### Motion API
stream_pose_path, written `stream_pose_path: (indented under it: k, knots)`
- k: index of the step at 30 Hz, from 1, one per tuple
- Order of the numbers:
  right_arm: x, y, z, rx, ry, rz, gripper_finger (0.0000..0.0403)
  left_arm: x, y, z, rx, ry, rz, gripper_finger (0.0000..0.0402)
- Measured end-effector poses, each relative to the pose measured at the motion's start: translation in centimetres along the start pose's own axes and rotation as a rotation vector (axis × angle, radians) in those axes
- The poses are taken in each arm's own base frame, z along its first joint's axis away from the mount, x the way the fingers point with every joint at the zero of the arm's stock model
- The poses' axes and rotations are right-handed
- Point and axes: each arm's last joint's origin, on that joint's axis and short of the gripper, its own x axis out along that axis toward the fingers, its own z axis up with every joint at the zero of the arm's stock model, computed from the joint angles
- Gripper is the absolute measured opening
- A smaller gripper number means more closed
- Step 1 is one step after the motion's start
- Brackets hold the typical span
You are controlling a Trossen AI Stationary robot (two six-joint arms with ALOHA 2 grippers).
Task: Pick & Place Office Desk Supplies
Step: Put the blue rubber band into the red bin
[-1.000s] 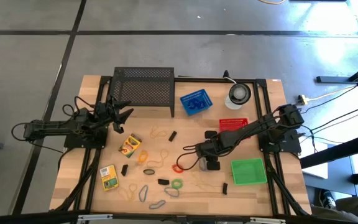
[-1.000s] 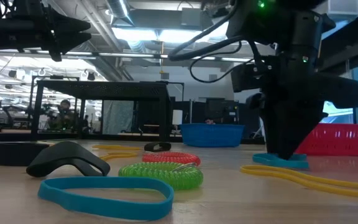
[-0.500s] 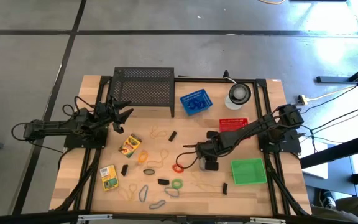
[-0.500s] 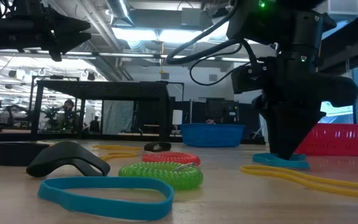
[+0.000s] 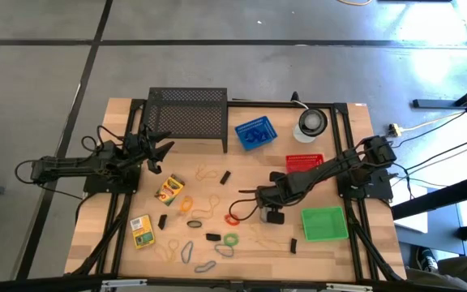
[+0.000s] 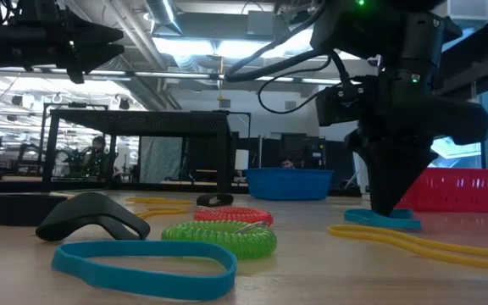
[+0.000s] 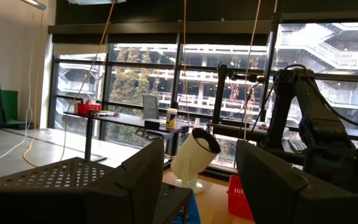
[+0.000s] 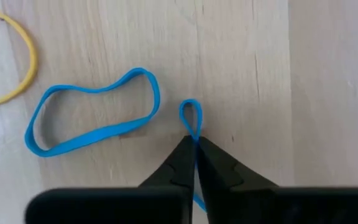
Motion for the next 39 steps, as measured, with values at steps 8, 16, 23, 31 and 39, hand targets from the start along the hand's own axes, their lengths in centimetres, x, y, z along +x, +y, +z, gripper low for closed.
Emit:
stream_pose_path:
  k: [8,16,23,31,39]
  knots:
    - [-2.1,-0.7,2.2,0.047,-0.163,-0.124,0.0003,0.0,0.0,0.0,0.000,0.000,0.000,0.0194]
    - [-6.1,-0.4,6.4,0.088,-0.413,-0.211,0.0007,0.0,0.0,0.0,0.000,0.000,0.000,0.0194]
    - [-9.8,0.1,9.6,0.141,-0.663,-0.272,0.0008,0.0,0.0,0.0,0.000,0.000,0.000,0.0194]
    - [-11.9,0.8,11.1,0.210,-0.883,-0.324,0.0008,0.0,0.0,0.0,0.000,0.000,0.000,0.0194]
    - [-12.3,1.2,11.0,0.228,-0.919,-0.428,0.0008,0.0,0.0,0.0,0.000,0.000,0.000,0.0194]
